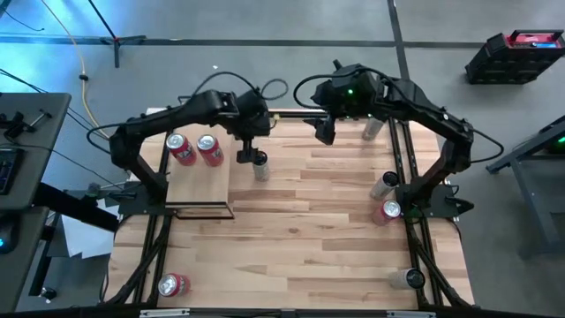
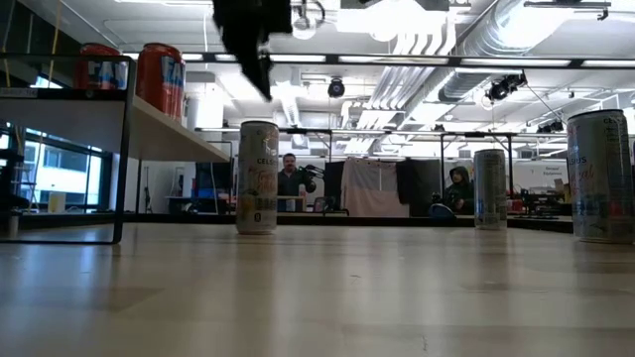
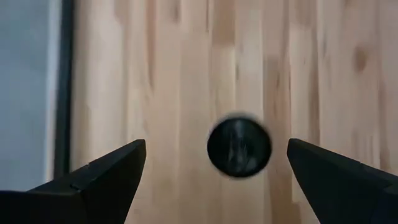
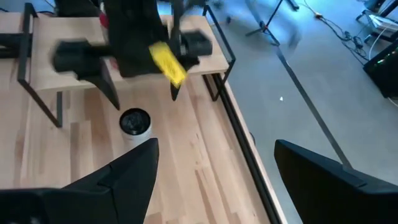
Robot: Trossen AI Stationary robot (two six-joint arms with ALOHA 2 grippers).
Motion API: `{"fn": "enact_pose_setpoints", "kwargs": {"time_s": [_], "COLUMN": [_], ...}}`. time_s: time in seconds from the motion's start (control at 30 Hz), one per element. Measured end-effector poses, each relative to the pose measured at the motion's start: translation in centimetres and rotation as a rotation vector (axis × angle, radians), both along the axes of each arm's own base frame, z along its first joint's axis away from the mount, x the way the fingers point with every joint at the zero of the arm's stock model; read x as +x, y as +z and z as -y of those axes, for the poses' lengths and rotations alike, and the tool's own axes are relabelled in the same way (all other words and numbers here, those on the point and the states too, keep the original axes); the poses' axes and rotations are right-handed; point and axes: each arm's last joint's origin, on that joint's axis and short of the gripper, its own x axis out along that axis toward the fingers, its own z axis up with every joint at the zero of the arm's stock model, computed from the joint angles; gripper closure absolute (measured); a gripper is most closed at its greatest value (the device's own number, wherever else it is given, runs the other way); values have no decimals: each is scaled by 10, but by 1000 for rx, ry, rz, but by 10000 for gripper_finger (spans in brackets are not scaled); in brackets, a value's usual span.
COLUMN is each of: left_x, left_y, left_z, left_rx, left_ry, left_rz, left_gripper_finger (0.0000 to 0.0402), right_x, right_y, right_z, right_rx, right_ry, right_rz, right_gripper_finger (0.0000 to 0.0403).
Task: Place canned beverage on shelf
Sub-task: Put the top left white yellow soda can on the shelf
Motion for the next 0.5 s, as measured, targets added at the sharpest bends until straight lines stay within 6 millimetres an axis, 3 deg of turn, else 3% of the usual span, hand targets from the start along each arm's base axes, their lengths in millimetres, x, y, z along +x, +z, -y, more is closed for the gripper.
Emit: {"fn": "enact_pose_setpoints", "kwargs": {"time_s": [0.17, 0.5], "left_x": [3, 12], "left_y": [-23, -44], "left_z": [7, 22], "left_rx": [-3, -8], "left_ry": [-50, -114], "left_rz": [-32, -12], "left_gripper_finger": [21, 21], "right_x": [0, 0], "right_y": [-1, 0], "right_z": [-1, 0], "right_rx": [2, 1], "right_ry": [2, 1], "right_rz": [-9, -6], "right_gripper_finger": [97, 97]}}
